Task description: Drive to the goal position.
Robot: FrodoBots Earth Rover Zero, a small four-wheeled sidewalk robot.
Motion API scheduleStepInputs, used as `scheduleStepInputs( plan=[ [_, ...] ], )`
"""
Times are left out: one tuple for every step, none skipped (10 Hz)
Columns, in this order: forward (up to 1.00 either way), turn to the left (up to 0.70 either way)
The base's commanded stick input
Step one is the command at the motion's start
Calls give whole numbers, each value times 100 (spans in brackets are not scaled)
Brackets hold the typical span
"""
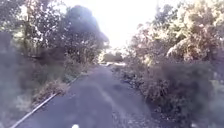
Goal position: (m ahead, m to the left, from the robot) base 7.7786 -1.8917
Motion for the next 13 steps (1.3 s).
scheduleStepInputs(
  plan=[
    [70, 14],
    [70, 14],
    [70, 14],
    [70, 14],
    [70, 14],
    [70, 9],
    [70, 2],
    [70, 0],
    [70, 0],
    [70, 0],
    [70, 0],
    [70, 0],
    [70, 0]
  ],
)
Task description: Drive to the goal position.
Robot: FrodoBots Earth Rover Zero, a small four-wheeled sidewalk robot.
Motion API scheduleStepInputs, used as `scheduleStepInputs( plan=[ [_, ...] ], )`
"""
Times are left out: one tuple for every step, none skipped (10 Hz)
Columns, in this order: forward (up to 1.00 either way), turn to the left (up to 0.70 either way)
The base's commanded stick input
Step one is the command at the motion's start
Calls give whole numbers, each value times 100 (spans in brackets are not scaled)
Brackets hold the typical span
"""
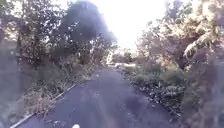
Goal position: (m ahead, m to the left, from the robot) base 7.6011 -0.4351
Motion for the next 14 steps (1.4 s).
scheduleStepInputs(
  plan=[
    [70, 0],
    [70, 0],
    [70, 0],
    [70, 0],
    [70, 0],
    [70, 0],
    [70, 0],
    [70, 0],
    [70, 0],
    [70, 0],
    [70, 0],
    [70, 0],
    [70, 0],
    [70, 0]
  ],
)
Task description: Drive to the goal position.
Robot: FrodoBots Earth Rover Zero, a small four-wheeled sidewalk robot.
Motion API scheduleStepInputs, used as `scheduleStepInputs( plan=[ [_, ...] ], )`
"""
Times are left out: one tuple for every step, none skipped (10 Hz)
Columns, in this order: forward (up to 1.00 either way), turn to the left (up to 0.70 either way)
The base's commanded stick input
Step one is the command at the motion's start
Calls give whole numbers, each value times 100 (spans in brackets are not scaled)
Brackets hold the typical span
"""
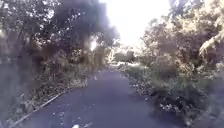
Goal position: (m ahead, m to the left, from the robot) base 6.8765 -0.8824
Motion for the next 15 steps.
scheduleStepInputs(
  plan=[
    [70, 0],
    [70, 0],
    [70, 0],
    [70, 0],
    [70, 0],
    [70, 0],
    [70, 0],
    [70, 0],
    [70, 0],
    [70, 0],
    [70, 0],
    [70, 0],
    [70, 0],
    [70, 0],
    [70, 0]
  ],
)
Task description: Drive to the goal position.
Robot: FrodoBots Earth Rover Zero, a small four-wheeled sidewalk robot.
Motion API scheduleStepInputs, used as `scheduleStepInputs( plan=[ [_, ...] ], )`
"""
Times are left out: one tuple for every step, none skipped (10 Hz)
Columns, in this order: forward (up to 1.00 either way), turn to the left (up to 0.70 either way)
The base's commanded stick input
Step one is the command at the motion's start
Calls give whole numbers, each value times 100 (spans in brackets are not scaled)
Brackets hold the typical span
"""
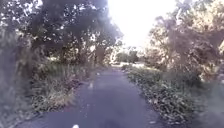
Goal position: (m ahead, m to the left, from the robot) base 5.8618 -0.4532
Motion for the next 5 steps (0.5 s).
scheduleStepInputs(
  plan=[
    [70, 0],
    [70, 0],
    [70, 0],
    [70, 0],
    [70, 0]
  ],
)
